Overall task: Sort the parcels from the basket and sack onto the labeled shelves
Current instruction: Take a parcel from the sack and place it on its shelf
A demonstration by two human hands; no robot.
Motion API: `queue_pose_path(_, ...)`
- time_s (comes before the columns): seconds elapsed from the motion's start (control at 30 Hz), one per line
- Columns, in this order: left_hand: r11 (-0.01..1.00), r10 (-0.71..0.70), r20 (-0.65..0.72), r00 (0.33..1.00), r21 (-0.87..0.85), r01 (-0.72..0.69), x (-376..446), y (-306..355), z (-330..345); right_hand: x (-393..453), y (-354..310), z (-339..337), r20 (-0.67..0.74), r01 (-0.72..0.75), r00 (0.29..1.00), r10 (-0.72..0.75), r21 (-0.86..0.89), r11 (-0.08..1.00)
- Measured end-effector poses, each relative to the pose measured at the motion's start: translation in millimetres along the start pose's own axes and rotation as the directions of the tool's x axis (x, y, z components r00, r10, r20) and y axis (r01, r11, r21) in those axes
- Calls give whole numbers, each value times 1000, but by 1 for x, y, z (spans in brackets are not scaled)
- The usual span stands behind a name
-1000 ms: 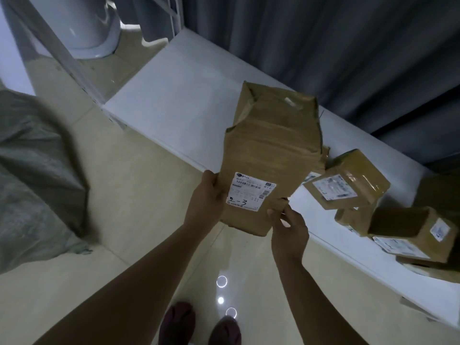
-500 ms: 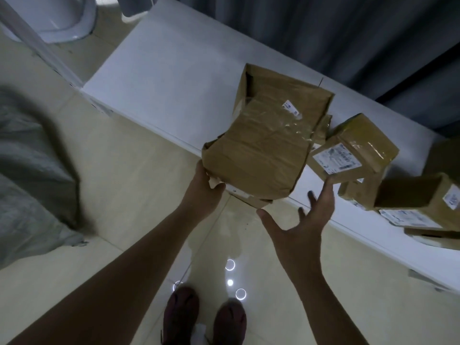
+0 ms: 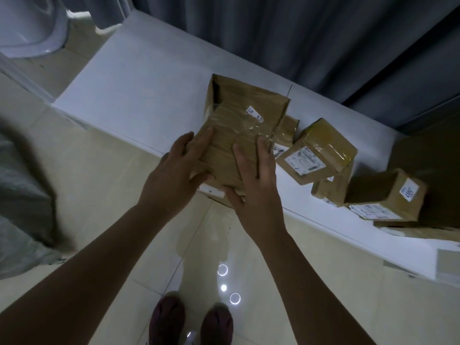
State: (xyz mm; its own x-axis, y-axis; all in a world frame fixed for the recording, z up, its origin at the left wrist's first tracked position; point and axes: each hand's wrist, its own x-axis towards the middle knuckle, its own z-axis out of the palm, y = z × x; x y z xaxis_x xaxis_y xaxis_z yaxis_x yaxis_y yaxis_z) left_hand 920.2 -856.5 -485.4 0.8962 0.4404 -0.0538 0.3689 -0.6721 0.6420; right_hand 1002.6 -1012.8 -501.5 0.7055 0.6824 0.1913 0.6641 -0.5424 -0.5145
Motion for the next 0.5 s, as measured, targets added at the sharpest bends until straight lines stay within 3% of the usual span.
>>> queue_pose_path(0.5,1000,15,-37,999,3,-15,48,4,9,41,18,5,-3,-48,999,48,64,997)
